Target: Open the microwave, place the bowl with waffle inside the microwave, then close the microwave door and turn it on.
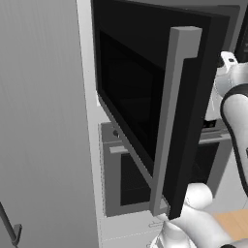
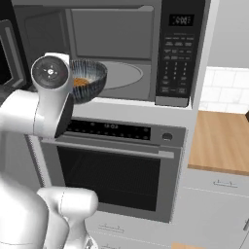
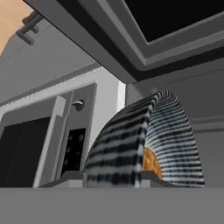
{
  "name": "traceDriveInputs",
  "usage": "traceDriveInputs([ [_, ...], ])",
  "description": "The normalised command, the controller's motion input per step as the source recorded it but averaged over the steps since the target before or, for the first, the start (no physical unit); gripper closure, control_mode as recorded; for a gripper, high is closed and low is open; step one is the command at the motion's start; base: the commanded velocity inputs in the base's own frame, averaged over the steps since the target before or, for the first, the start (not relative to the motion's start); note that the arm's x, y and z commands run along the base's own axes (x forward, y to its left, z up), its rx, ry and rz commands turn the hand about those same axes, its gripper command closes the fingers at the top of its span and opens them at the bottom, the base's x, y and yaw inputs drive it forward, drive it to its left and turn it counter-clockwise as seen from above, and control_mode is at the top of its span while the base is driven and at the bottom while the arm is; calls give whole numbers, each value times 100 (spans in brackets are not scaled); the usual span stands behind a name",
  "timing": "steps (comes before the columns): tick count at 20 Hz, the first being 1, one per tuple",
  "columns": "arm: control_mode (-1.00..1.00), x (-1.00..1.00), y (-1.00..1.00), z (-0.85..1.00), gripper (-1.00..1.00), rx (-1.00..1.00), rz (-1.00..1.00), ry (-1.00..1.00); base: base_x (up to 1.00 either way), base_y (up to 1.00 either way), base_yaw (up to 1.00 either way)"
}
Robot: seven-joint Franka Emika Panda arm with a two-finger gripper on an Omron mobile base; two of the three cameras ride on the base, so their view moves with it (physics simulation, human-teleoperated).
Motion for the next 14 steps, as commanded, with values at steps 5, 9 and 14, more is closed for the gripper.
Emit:
traceDriveInputs([
  [5,-100,73,2,0,100,0,0,2,0,0,0],
  [9,-100,82,3,0,100,0,0,0,0,0,0],
  [14,-100,84,5,0,100,0,0,1,0,0,0],
])
